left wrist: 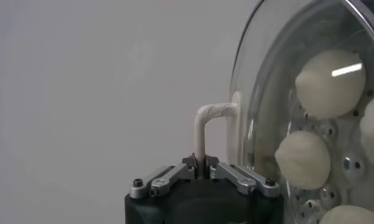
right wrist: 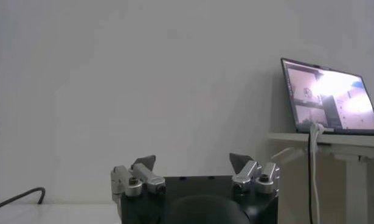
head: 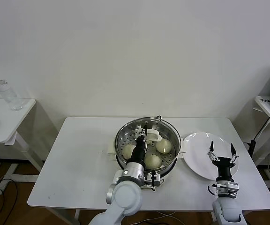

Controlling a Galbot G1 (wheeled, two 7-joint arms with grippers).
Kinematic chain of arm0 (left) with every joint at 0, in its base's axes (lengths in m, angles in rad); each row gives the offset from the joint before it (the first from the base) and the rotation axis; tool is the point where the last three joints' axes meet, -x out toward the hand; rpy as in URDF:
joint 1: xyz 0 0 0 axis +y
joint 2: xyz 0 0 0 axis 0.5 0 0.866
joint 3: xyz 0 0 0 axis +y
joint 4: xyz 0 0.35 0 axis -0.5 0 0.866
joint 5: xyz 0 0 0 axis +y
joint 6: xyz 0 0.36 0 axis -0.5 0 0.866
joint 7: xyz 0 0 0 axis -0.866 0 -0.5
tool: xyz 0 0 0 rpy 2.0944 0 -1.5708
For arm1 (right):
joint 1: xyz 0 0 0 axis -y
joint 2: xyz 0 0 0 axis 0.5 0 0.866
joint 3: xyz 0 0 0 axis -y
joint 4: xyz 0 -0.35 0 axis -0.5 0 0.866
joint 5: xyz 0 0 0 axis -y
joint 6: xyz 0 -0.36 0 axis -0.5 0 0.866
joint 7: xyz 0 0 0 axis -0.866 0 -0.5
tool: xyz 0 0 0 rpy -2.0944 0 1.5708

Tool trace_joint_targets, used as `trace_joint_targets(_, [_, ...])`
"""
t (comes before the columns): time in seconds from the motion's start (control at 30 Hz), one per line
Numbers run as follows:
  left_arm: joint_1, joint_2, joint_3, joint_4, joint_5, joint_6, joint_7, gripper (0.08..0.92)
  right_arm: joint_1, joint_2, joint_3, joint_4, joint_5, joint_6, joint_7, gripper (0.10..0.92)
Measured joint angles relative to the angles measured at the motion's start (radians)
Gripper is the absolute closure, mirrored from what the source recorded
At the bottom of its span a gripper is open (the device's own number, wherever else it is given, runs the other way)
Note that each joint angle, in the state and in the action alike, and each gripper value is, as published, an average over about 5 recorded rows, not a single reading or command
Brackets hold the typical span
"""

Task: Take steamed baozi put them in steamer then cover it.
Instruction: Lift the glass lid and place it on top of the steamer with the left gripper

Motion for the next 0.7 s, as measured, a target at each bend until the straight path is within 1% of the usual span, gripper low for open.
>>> trace_joint_targets(0.4, [-0.01, -0.013, 0.0, 0.032, 0.033, -0.014, 0.005, 0.811, 0.001, 0.001, 0.001, -0.006, 0.0, 0.005, -0.001, 0.203])
trace_joint_targets(0.7, [-0.007, -0.009, -0.009, 0.041, 0.05, -0.021, 0.009, 0.811, 0.004, -0.001, 0.001, -0.008, 0.0, 0.007, -0.001, 0.203])
